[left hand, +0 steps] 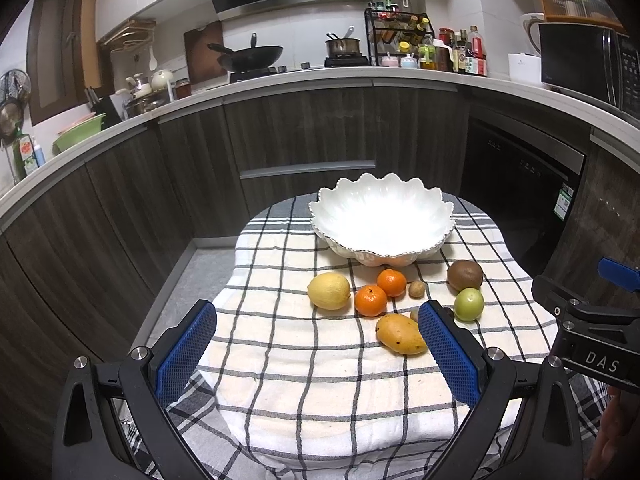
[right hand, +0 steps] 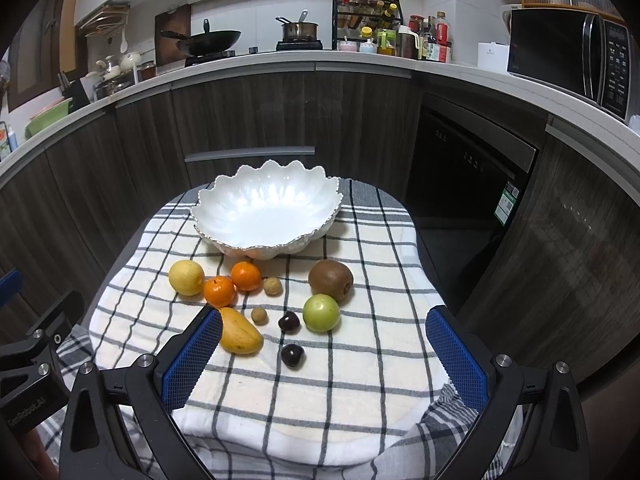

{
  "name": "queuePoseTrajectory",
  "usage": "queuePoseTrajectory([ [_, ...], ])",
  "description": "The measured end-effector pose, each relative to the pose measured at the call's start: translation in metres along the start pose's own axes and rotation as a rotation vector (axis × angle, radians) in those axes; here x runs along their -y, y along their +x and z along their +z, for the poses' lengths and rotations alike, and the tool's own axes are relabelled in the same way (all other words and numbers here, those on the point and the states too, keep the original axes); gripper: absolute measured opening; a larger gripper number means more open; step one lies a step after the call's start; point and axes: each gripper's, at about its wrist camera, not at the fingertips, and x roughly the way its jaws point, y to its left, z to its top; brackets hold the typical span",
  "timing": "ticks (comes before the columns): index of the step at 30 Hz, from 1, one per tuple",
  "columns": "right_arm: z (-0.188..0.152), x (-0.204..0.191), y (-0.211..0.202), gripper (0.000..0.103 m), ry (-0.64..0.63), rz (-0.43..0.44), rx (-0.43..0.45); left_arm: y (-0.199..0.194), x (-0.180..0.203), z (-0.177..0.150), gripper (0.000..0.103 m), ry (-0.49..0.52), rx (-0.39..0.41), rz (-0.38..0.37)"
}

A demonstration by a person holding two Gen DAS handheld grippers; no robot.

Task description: Organize fruits

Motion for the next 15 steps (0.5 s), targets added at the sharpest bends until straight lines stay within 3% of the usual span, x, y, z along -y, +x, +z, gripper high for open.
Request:
queuePoseTrajectory([
  [15,-0.006,0.017,0.032,0.103,0.036,-0.052,-0.048,0.045,0.03,0.0,0.102,0.104,-0.09,-0.086],
])
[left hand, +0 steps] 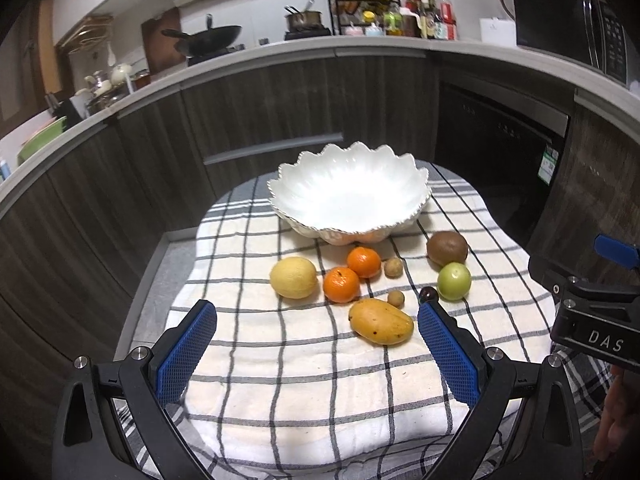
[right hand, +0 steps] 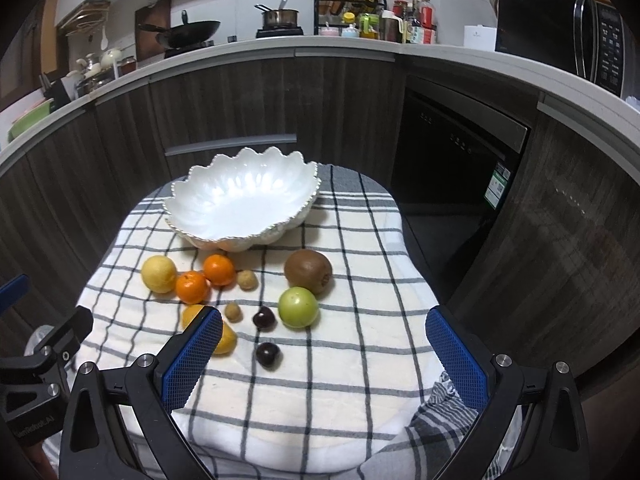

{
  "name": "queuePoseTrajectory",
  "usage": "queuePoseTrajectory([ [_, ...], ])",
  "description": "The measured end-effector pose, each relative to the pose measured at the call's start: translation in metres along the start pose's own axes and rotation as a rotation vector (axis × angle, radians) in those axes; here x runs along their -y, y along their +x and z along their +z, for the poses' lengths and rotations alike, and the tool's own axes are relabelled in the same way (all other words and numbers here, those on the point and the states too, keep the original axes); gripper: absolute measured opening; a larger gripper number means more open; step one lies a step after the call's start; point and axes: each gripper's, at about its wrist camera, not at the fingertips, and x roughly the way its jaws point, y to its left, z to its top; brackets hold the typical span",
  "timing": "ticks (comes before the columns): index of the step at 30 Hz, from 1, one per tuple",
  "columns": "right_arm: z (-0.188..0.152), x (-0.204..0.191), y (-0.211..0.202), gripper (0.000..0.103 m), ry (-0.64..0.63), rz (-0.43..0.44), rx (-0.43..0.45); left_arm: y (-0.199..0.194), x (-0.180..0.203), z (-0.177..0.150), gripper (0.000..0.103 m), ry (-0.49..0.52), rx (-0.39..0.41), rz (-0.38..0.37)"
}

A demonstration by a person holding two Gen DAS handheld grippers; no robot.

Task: Organize fruits
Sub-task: 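Reach toward the mango with the left gripper while the right gripper approaches a dark plum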

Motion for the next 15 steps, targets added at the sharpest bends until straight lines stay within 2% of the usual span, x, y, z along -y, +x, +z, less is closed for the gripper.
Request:
queuePoseTrajectory([
  [15,-0.011,0.025,0.056,0.103,0.054,-0.077,-0.09,0.082,0.041,0.001,0.102,0.132,-0.121,-0.097],
])
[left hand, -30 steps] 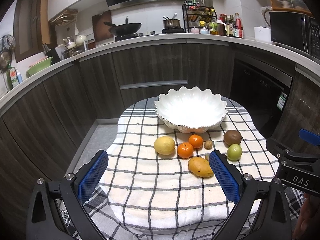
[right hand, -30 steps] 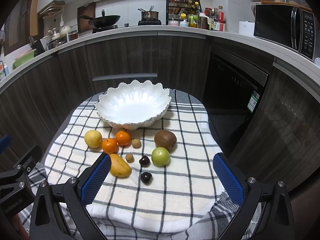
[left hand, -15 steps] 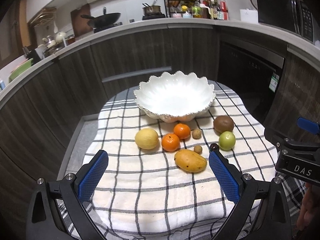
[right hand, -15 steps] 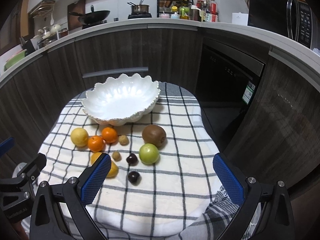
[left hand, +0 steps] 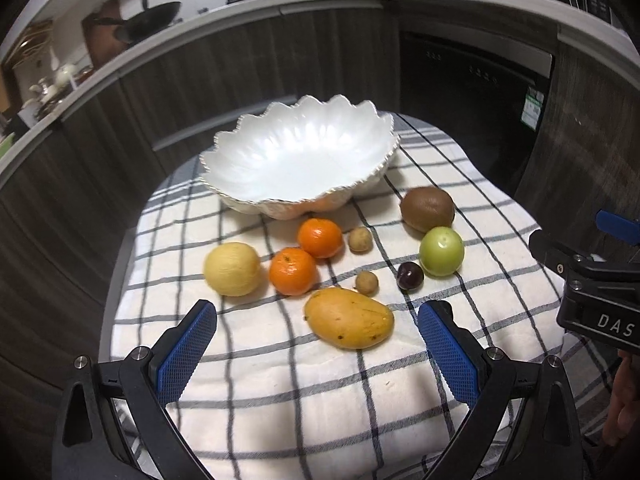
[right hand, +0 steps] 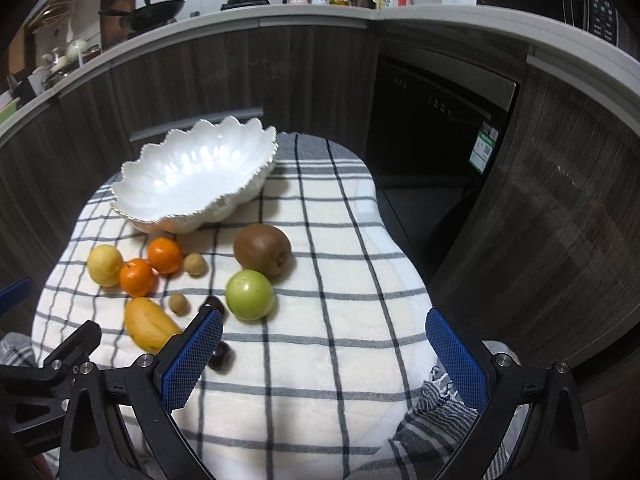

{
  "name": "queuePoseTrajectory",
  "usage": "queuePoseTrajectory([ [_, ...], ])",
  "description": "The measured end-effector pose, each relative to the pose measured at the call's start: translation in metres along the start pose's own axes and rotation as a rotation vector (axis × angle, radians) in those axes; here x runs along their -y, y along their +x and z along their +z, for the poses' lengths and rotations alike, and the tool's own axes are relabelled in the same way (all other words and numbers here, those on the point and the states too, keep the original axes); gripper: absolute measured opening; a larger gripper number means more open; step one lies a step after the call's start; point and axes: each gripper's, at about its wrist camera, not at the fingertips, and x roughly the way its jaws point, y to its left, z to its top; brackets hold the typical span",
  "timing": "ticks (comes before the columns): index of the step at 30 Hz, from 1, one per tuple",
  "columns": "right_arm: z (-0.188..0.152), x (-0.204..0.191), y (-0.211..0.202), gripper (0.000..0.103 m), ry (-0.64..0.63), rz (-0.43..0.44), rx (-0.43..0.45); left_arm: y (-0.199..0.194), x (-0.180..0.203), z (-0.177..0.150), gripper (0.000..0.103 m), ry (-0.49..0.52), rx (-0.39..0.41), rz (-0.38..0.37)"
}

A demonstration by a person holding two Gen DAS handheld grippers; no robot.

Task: Organize fruits
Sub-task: 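Reach toward the mango with the left gripper while the right gripper approaches a dark plum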

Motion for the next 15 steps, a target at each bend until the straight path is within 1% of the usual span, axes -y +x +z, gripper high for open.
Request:
queuePoseTrajectory([
  [5,-0.003,0.009,0.02,0.103,0.023,-0.026,-0.041,0.029,0.011,-0.002,0.102,0.039,-0.05,-0.036],
  [12,-0.006,0.007,0.047,0.103,0.02,-0.031,-0.099,0.061,0.013,-0.004,0.101,0.05,-0.102,-0.044],
  [15,-0.007,0.003,0.058,0.103,0.011,-0.032,-0.114,0.072,0.014,-0.007,0.095,0.054,-0.131,-0.054],
])
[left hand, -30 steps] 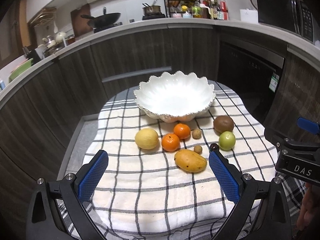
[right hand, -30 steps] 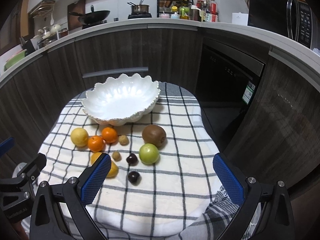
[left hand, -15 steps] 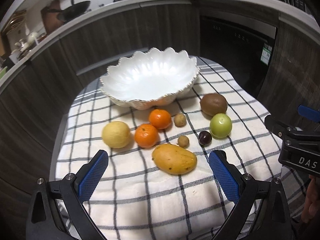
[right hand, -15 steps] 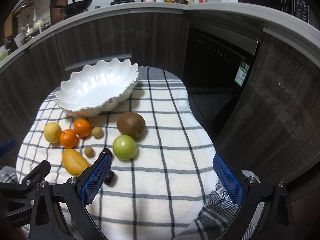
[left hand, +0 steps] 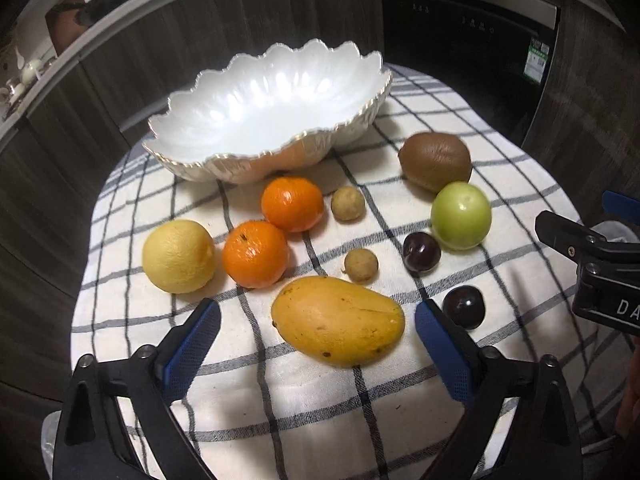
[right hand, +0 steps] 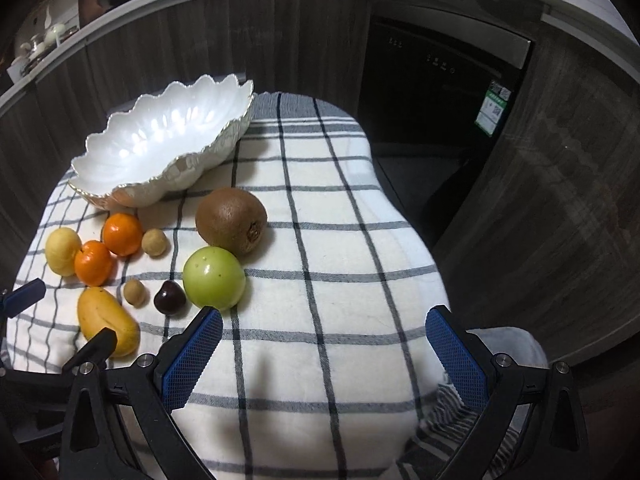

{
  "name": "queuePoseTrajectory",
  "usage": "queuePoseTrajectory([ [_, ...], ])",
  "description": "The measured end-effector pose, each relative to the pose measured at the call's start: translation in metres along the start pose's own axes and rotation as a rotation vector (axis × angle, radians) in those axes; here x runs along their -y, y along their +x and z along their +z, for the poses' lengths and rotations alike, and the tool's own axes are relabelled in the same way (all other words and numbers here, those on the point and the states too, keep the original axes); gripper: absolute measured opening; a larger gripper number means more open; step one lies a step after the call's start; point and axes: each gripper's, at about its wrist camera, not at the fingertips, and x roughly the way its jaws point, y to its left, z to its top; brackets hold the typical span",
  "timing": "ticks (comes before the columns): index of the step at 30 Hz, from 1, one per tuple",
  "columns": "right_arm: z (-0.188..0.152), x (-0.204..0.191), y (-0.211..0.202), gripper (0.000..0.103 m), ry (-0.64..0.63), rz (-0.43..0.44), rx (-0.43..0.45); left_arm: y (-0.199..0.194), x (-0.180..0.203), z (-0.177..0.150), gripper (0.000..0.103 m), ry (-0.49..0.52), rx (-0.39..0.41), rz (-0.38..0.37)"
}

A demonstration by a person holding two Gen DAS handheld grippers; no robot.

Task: Organize fruits
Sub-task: 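Reach toward the mango with the left gripper while the right gripper approaches a dark plum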

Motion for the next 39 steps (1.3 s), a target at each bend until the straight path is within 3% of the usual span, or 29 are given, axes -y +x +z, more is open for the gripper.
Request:
queuePoseTrajectory([
  [12,-0.005,-0.004,0.025,0.103,0.01,-0.003,-0.074,0.024,0.006,-0.004,0.094,0.017,-0.05,-0.047],
  [16,-0.005,-0.004,0.028,0.103,0.011,-0.009,-0.088,0.028,0.006,-0.005,0.086,0.014,-0.068,-0.061],
  [23,-0.006,-0.004,0.029,0.103,0.007,-0.012,-0.089,0.031,0.003,-0.006,0.086,-0.014,-0.068,-0.097],
  [25,-0.006,-0.005,0.029,0.103,0.005,-0.016,-0.087,0.03,0.003,-0.006,0.079,-0.019,-0.065,-0.098],
  [31,-0.005,-0.008,0.02,0.103,-0.01,-0.033,-0.067,0.025,-0.002,-0.013,0.079,-0.046,-0.057,-0.117],
  [39,-0.001,-0.021,0.007,0.103,-0.043,-0.014,-0.031,0.0,-0.019,-0.02,0.079,-0.083,-0.011,-0.085],
])
